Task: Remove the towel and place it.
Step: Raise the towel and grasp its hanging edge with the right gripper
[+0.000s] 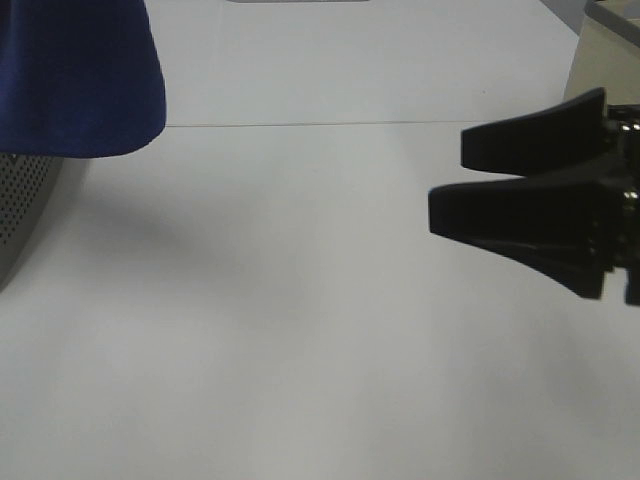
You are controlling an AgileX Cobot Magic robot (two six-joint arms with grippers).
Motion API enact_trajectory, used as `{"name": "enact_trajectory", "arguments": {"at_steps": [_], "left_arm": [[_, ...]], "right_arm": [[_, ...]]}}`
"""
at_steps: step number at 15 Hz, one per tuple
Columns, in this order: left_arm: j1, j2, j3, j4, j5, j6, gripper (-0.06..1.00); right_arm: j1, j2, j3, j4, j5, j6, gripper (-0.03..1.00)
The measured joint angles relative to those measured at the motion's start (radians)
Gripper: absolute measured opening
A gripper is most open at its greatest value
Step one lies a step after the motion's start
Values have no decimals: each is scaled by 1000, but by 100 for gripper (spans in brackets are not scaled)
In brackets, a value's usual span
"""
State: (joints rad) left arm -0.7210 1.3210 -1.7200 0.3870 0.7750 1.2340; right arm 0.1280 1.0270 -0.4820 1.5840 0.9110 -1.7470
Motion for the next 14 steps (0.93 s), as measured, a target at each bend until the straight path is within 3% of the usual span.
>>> {"name": "enact_trajectory", "arguments": {"at_steps": [2, 5, 7, 11, 14], "left_arm": [[-6, 0, 0, -68, -11, 0, 0], [-6, 2, 0, -103, -15, 0, 0], [-6, 11, 0, -108, -29, 0, 0], [-6, 52, 0, -114, -61, 0, 0], [-6, 66, 0, -125, -100, 0, 0]], "right_arm": [[0, 196, -39, 125, 137, -183, 76], [0, 444, -158, 139, 276, -261, 76], [3, 587, -275, 151, 286, -259, 76], [144, 723, -489, 155, 292, -214, 76], [238, 757, -587, 155, 205, -196, 76]]}}
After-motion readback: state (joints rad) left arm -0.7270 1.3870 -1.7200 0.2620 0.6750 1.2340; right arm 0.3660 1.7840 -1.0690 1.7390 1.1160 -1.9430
